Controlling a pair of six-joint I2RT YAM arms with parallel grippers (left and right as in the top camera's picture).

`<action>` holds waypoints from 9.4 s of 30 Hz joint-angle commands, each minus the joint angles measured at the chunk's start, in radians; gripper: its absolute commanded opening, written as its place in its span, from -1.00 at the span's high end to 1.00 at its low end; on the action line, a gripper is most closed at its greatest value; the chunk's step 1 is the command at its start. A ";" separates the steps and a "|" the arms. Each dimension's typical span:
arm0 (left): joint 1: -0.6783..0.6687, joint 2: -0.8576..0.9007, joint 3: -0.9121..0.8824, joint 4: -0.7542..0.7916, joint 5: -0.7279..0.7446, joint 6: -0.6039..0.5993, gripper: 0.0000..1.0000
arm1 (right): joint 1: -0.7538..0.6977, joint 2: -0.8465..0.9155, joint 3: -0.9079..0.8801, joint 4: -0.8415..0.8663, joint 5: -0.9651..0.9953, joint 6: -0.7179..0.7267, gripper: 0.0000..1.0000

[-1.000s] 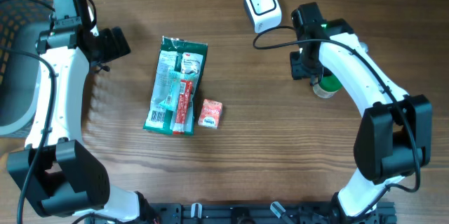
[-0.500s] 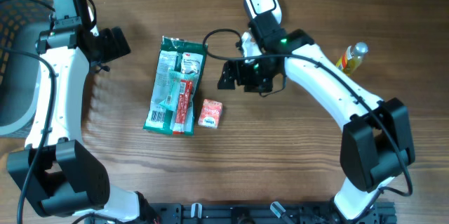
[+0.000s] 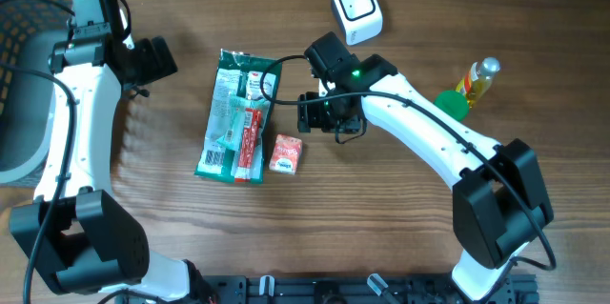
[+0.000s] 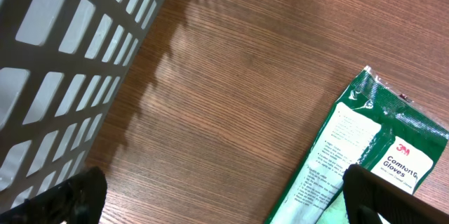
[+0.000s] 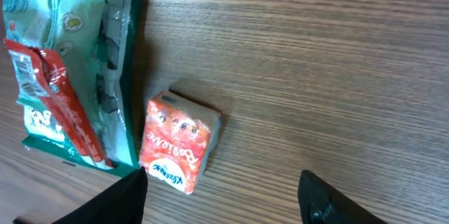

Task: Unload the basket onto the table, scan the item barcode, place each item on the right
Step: 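Reach the right gripper left to the red-orange box, then lower and close the right gripper on the red-orange box, then lift the box and carry it to the scanner, then hold the box label before the scanner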

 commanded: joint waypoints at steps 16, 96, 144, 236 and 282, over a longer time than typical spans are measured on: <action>0.003 -0.002 0.007 0.002 0.008 -0.002 -1.00 | 0.002 0.007 -0.064 0.117 0.106 0.094 -0.26; 0.003 -0.002 0.007 0.002 0.008 -0.002 -1.00 | 0.031 0.091 -0.255 0.420 -0.110 0.055 0.38; 0.003 -0.002 0.007 0.002 0.008 -0.002 -1.00 | 0.032 0.061 -0.309 0.467 -0.093 0.086 0.57; 0.003 -0.002 0.007 0.002 0.008 -0.002 -1.00 | -0.211 -0.331 0.463 -0.293 0.159 -0.391 0.91; 0.003 -0.002 0.007 0.002 0.008 -0.002 -1.00 | -0.211 0.404 0.462 0.548 0.682 -1.070 0.91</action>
